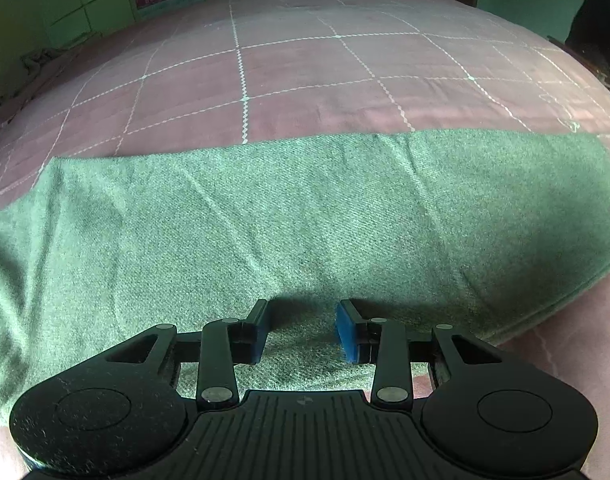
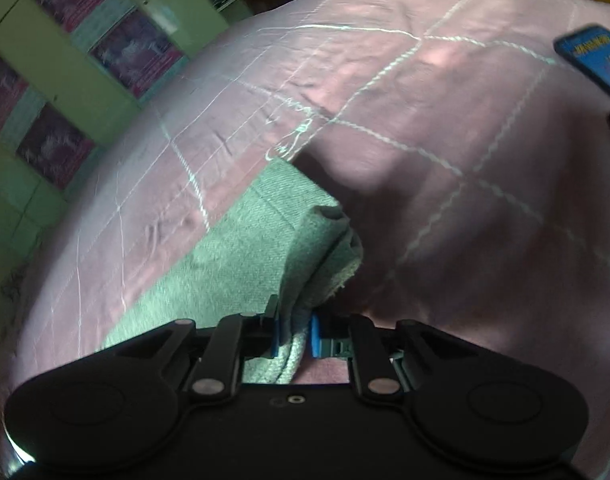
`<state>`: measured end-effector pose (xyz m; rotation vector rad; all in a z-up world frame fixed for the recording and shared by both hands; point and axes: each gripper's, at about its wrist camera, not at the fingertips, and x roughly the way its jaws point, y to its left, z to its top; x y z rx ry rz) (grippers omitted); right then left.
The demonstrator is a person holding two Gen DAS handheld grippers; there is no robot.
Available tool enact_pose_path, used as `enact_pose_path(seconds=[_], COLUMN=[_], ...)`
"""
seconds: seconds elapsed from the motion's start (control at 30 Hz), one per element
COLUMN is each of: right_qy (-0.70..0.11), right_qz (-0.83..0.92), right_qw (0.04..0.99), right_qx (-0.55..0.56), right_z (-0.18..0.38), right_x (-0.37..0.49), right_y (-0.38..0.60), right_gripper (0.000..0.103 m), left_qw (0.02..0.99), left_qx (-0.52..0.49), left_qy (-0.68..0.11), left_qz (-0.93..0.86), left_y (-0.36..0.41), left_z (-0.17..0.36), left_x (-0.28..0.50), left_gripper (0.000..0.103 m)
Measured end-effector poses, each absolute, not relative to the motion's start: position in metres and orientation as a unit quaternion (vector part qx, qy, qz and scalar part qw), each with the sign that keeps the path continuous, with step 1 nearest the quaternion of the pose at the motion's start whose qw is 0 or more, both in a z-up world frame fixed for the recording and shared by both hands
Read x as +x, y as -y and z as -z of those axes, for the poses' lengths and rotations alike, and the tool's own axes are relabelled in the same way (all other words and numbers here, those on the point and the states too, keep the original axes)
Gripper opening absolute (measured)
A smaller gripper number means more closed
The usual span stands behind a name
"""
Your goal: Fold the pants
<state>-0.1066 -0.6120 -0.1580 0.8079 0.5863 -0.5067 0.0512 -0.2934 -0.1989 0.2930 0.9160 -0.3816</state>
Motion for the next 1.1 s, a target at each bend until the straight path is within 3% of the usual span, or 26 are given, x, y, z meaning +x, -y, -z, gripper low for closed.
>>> enact_pose_path(seconds=[0.23, 0.3, 0.4, 0.67, 0.83, 0.9, 1.03, 1.1], right_qy=[-0.279, -0.309, -0.289, -0.278, -0.314, -0.345, -0.426, -0.415], right_qz=[0.242, 0.255, 0.247, 0.098, -0.007, -0.026, -0.035, -0.056], right_qw=[0.868, 0.866, 0.881, 0.943, 0.942, 0.933, 0.9, 0.903], right_qx=[0.333, 0.299, 0.281, 0.156, 0.114, 0.101, 0.083, 0.097], right_z=[0.13, 0.128, 0.111, 0.064, 0.083, 0.108, 0.157, 0.149], right_x=[-0.104, -0.096, -0.091, -0.027, 0.01, 0.02, 0.028, 0.018], right_y=[0.596, 0.591, 0.575, 0.45, 0.354, 0.325, 0.298, 0.298], right_gripper=[0.011, 0.011, 0.012, 0.012, 0.012, 0.02, 0.048, 0.059], left_qw=[0.845, 0.846, 0.852, 0.869, 0.869, 0.867, 0.851, 0.831], left_qx=[0.066, 0.063, 0.055, 0.023, 0.001, -0.011, -0.069, -0.132], left_qy=[-0.496, -0.495, -0.49, -0.477, -0.487, -0.492, -0.513, -0.526], left_qz=[0.191, 0.187, 0.175, 0.132, 0.089, 0.076, 0.088, 0.118], left_y=[0.268, 0.258, 0.237, 0.168, 0.119, 0.102, 0.077, 0.072], left_z=[0.184, 0.179, 0.171, 0.161, 0.17, 0.175, 0.185, 0.188], left_x=[0.074, 0.076, 0.079, 0.093, 0.099, 0.1, 0.102, 0.103], left_gripper=[0.037, 0.037, 0.037, 0.037, 0.037, 0.037, 0.037, 0.057])
